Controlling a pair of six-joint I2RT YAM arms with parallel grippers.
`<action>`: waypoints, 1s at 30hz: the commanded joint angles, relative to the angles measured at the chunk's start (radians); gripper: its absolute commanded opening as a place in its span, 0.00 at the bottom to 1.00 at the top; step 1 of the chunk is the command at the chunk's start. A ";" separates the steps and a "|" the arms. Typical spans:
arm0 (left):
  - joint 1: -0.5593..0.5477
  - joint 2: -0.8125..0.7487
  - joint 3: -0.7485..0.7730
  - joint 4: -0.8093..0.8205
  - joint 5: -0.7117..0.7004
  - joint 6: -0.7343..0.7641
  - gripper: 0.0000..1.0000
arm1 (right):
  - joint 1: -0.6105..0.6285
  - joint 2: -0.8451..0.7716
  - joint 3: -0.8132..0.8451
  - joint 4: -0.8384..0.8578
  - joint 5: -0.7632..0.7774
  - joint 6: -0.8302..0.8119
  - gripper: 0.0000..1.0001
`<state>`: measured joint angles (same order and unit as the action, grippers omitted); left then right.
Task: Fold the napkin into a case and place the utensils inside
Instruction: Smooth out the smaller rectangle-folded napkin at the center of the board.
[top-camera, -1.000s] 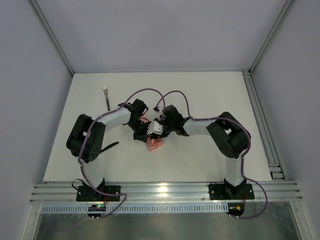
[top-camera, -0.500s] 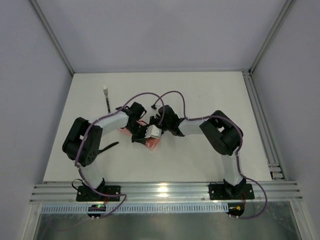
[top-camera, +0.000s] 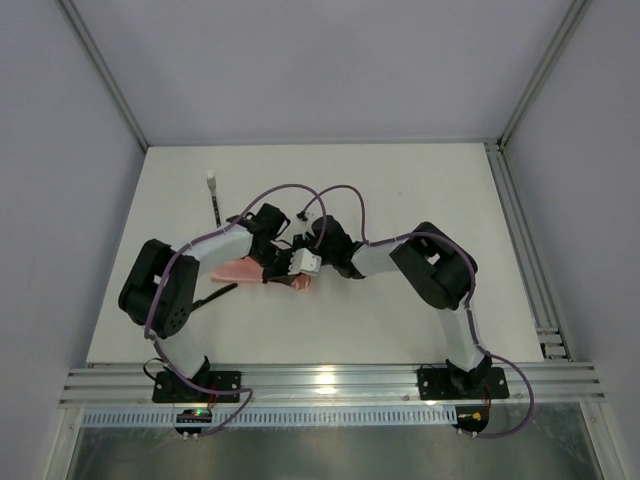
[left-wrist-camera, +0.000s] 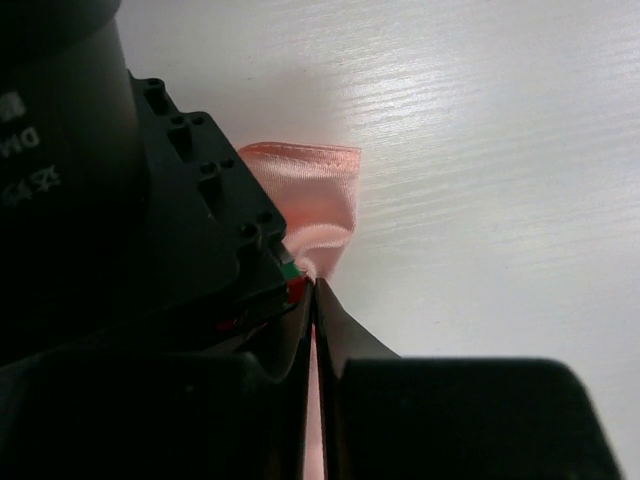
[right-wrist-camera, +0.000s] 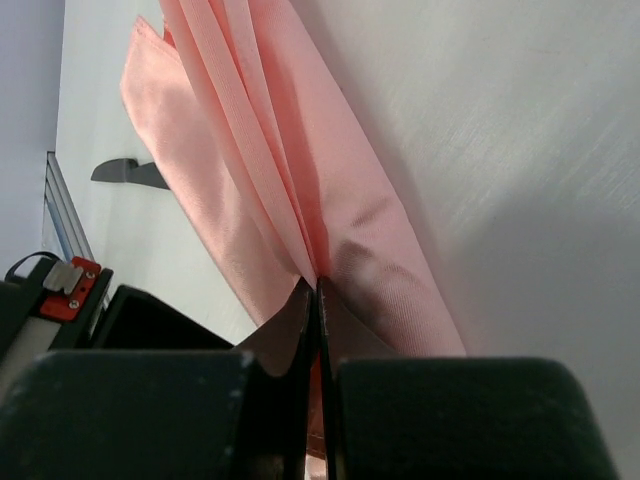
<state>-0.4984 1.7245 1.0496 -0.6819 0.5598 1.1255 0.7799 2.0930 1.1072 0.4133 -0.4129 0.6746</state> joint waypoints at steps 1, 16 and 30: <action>0.017 -0.036 0.007 0.007 0.018 -0.007 0.10 | 0.021 -0.020 -0.067 -0.056 0.042 -0.073 0.04; 0.438 -0.112 0.300 -0.315 0.321 -0.533 0.43 | 0.045 -0.083 -0.102 -0.088 0.058 -0.257 0.04; 0.325 0.017 0.282 0.078 -0.176 -0.629 0.53 | 0.223 -0.252 -0.225 -0.085 0.327 -0.747 0.04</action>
<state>-0.1055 1.7351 1.2945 -0.6296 0.4885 0.4576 0.9791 1.8774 0.9131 0.3653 -0.1814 0.0868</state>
